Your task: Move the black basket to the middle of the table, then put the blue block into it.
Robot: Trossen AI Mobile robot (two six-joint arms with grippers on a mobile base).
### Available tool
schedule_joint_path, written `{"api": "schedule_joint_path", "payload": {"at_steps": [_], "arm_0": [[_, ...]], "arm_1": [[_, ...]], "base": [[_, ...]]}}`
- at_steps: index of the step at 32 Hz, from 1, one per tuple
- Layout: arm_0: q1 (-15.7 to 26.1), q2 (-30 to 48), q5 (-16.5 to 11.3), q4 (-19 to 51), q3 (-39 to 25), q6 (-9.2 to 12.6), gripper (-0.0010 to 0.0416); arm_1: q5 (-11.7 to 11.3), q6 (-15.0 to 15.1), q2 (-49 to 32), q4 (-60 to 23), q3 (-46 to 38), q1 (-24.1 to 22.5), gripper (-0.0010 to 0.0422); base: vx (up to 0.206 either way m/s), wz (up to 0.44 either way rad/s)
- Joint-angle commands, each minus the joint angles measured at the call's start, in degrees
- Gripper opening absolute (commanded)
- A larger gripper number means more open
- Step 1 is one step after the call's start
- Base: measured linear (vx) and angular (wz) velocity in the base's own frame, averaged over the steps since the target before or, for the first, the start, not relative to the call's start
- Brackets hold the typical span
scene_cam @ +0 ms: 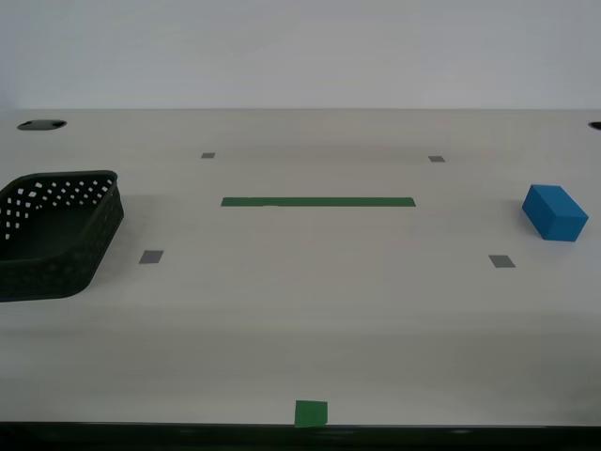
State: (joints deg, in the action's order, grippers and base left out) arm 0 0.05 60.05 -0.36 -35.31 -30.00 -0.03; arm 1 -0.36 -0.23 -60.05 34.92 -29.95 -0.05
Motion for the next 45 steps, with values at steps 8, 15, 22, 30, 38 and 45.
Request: {"api": "schedule_joint_path", "payload": {"at_steps": [8,15,22,30,38,45], "arm_0": [[0.39,0.0,0.0,3.69,-0.07,0.46,0.0],[0.44,0.0,0.0,4.22,-0.04,0.5,0.0001],[0.44,-0.02,0.0,4.33,-0.04,0.7,0.0001],[0.48,0.0,-0.02,4.52,-0.04,1.55,0.0001],[0.59,-0.02,-0.02,4.55,-0.04,1.66,0.0001],[0.79,-0.02,-0.02,4.52,-0.07,1.75,0.0001]], "arm_1": [[-0.07,-3.3,0.0,-5.68,-0.04,0.02,0.0],[-0.04,-7.54,0.09,-11.04,-0.04,0.02,0.0],[-0.9,-6.12,0.02,-31.43,-3.78,0.09,0.0],[-12.24,-0.09,0.02,-54.27,-11.82,0.22,0.0],[-15.47,0.63,-0.02,-71.04,-17.18,0.46,0.0],[-15.3,-2.91,-0.04,-79.52,-15.47,1.18,0.0]], "base": [[0.0,0.0],[0.0,0.0],[0.0,0.0],[0.0,0.0],[0.0,0.0],[0.0,0.0]]}}
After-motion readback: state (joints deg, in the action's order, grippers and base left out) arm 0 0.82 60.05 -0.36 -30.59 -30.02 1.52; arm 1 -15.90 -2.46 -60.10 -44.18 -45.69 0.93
